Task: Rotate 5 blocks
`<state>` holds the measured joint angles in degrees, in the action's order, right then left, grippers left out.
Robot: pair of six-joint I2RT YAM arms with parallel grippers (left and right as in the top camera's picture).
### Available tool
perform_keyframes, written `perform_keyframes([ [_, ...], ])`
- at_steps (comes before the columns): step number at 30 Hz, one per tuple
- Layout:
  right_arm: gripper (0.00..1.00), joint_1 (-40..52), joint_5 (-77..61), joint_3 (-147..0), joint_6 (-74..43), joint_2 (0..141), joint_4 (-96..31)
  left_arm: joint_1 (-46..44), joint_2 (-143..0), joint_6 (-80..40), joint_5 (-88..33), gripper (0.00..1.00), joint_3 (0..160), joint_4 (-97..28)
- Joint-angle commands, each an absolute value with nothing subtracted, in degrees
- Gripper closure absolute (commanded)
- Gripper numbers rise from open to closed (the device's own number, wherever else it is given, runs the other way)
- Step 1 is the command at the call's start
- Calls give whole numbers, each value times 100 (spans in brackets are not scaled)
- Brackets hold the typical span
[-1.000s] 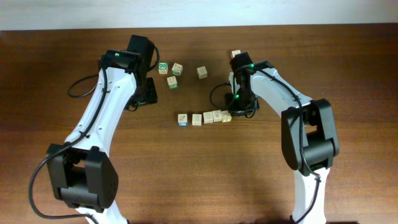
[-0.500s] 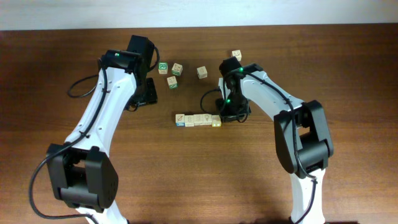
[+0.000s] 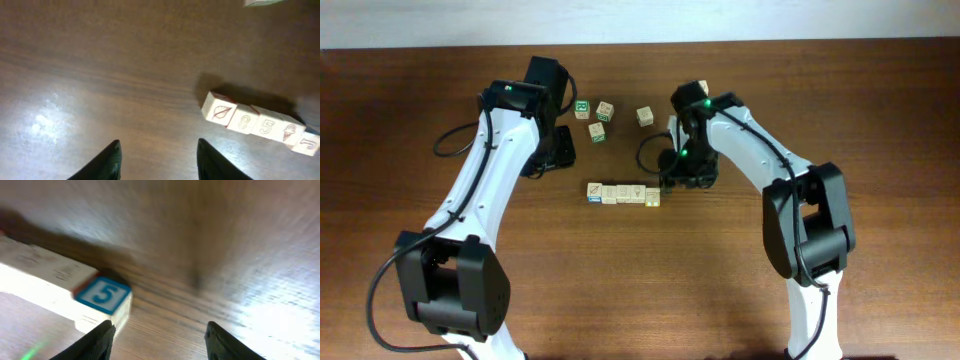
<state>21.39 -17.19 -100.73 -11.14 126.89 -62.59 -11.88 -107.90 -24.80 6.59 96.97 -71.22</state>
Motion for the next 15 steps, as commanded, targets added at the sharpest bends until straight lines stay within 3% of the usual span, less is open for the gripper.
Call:
perform_keyframes([
  [1, 37, 2163, -1192, -10547, -1332, 12733, -6377, -1199, -10792, -2091, 311, 57, 9651, -6908],
  [5, 39, 2174, -550, -10554, -2561, 12748, -6274, -1330, -11021, -1809, 228, 66, 9651, -6536],
  [10, 46, 2169, -242, -10379, -2945, 12790, -5614, -1656, -11734, -1815, 117, 92, 9651, -5994],
  [15, 45, 2163, -252, -10123, -2945, 12790, -5330, -1754, -12090, -2034, 97, 94, 9651, -5833],
])
